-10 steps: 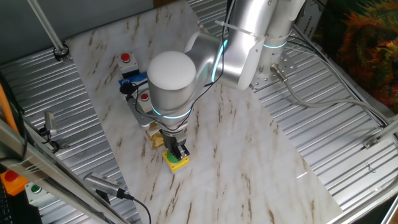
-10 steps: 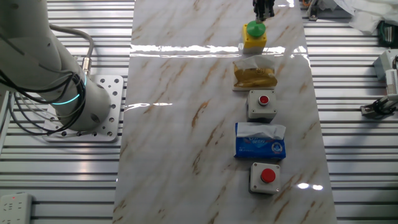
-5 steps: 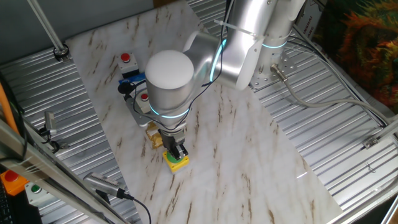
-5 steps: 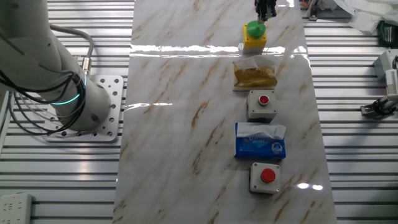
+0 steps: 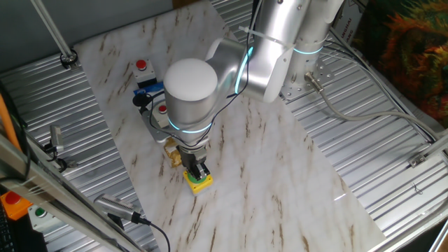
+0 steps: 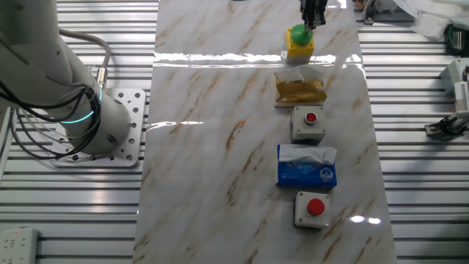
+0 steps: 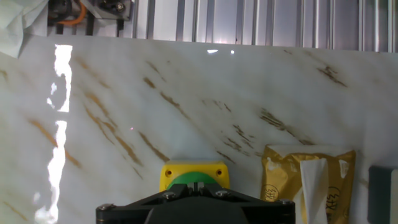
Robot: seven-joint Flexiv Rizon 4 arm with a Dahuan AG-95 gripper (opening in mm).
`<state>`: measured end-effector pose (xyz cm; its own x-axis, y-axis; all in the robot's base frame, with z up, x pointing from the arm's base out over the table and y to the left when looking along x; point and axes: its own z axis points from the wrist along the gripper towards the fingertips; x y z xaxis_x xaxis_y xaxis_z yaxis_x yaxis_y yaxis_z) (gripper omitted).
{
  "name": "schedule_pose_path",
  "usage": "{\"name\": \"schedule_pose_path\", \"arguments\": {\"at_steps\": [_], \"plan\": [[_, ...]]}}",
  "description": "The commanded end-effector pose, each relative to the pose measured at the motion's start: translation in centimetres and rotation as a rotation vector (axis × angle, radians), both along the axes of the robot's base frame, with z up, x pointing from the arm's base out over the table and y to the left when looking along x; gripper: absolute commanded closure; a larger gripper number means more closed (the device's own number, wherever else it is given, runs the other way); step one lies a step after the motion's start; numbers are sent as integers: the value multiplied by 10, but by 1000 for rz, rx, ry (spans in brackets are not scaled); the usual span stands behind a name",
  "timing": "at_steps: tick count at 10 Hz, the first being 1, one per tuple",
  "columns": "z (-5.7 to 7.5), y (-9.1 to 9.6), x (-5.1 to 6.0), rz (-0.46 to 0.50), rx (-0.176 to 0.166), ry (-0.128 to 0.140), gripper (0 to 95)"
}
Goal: Press three buttons from left to right in sequence
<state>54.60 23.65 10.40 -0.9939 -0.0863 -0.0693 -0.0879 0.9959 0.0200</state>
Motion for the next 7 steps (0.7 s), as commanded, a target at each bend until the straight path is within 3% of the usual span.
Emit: {"name": "schedule_pose_path", "arguments": {"at_steps": [1, 7], "plan": [[-3, -1, 1, -2, 0, -4, 950], [-3, -2, 1, 7, 0, 2, 950]]}}
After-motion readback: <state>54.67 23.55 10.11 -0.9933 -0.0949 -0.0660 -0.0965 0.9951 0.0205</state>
